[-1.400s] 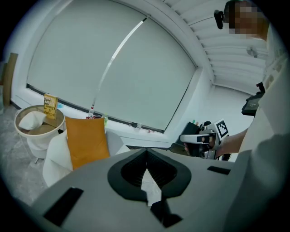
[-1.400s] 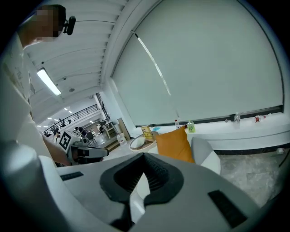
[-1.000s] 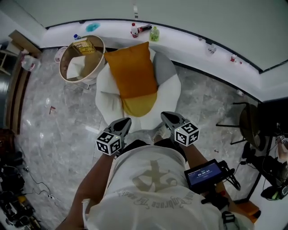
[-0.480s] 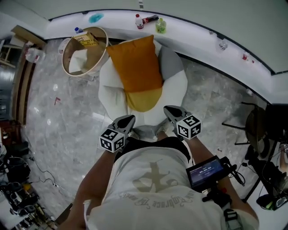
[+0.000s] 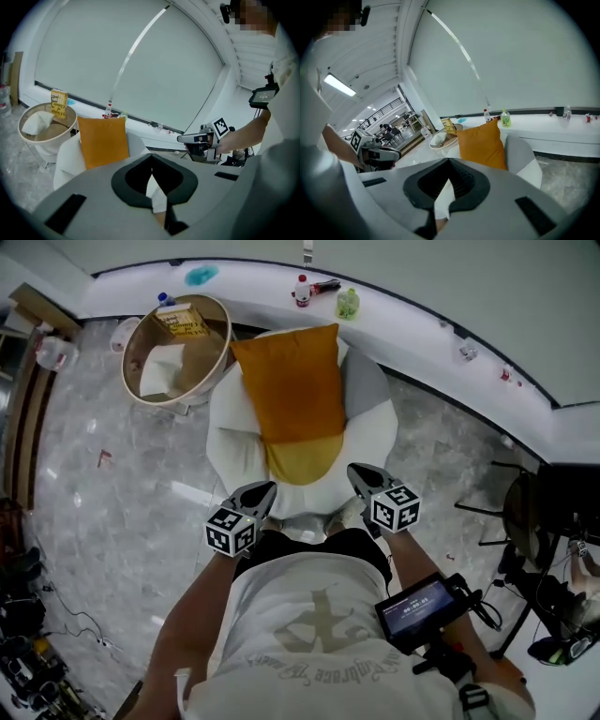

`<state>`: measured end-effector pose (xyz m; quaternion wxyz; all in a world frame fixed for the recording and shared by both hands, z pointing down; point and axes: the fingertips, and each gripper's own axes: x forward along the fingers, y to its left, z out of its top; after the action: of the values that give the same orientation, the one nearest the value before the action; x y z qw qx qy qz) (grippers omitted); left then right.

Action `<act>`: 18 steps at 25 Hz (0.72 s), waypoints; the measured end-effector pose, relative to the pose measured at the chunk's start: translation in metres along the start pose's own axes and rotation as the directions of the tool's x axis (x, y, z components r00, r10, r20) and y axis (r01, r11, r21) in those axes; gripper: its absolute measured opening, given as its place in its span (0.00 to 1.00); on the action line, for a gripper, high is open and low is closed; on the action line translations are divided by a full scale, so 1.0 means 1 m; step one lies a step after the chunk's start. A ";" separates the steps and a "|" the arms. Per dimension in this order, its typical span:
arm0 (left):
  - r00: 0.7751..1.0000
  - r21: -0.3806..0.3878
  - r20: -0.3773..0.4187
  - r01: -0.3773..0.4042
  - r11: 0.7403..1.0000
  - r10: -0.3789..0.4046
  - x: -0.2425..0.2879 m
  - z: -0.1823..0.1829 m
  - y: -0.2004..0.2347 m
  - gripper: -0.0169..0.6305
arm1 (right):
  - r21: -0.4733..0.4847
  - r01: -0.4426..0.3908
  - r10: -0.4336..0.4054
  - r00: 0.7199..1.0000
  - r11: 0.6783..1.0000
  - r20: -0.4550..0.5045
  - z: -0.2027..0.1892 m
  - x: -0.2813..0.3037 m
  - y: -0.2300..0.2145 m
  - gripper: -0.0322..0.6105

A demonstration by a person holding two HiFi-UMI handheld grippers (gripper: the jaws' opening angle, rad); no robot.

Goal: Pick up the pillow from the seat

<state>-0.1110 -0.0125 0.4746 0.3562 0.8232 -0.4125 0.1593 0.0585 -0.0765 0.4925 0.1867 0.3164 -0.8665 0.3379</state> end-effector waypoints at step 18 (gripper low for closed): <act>0.990 -0.282 0.056 -0.107 0.954 0.127 -0.012 -0.028 0.109 0.04 | -0.037 0.038 -0.040 0.998 0.999 -0.044 0.001 0.067 -0.028 0.07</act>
<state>-0.2034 -0.0302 0.5371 0.4427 0.7445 -0.4915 0.0902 0.0286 -0.1215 0.5407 0.2182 0.3222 -0.8619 0.3253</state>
